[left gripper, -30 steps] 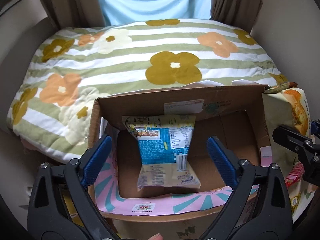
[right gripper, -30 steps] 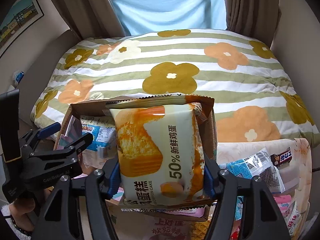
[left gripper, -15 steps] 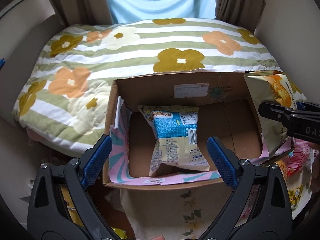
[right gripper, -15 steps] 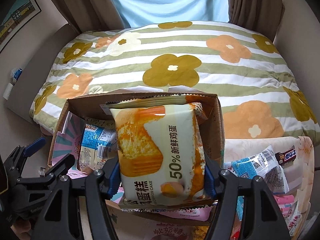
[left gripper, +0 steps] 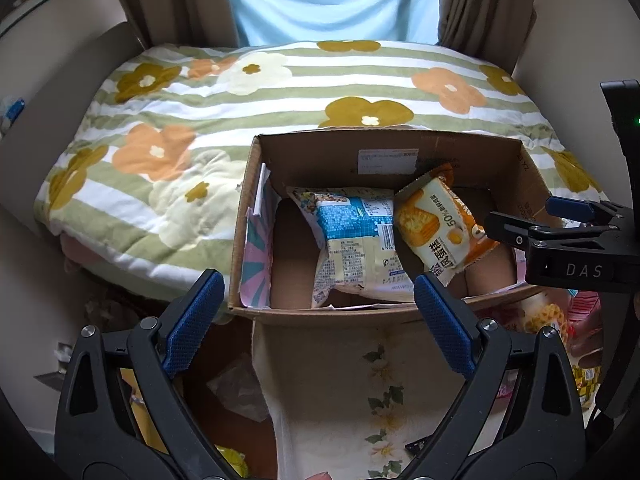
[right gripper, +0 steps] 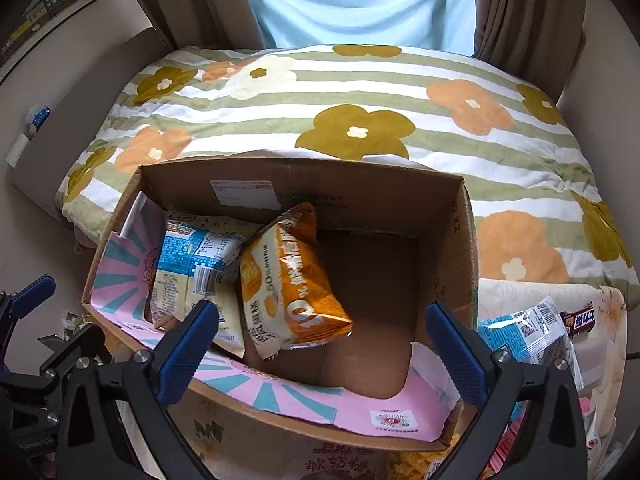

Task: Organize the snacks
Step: 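Open both tools to release the packets into the box and withdraw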

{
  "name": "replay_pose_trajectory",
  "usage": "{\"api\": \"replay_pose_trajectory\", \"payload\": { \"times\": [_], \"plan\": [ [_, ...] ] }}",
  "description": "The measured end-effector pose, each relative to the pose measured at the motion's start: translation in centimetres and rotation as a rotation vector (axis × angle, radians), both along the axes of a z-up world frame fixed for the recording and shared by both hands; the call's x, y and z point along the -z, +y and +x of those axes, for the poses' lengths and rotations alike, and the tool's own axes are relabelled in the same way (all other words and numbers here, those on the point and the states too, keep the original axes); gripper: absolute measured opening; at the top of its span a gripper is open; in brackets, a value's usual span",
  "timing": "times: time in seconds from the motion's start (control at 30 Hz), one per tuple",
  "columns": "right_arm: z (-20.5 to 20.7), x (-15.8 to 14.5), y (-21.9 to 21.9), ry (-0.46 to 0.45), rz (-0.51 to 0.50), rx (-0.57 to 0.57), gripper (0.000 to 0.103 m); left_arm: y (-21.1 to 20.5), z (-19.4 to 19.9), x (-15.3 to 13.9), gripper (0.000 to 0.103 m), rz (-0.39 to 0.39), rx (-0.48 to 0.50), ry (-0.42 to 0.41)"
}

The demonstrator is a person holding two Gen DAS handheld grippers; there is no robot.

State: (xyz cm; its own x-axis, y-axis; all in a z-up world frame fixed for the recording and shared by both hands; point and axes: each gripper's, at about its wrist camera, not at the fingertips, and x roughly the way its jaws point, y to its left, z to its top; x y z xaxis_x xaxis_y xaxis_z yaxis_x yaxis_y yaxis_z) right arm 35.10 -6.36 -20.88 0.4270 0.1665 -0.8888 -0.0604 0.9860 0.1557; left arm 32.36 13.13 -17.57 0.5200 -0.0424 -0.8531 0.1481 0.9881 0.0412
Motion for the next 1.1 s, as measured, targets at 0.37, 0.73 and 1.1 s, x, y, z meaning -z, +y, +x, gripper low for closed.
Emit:
{"api": "replay_pose_trajectory", "payload": {
  "times": [0.37,0.73,1.1],
  "plan": [
    [-4.2,-3.3,-0.7,-0.058,0.035,-0.002,0.103,0.2,-2.2,-2.3,0.099,-0.092,-0.032,-0.038],
    [-9.1,-7.8,-4.4,-0.129,0.044,0.002,0.103,-3.5,-6.5,-5.9,0.099,-0.078,0.027,-0.101],
    [-15.0,-9.2,-10.1,-0.146,-0.029,-0.12,0.103,-9.5,-11.1,-5.9,0.099,-0.103,-0.001,-0.083]
  ]
}}
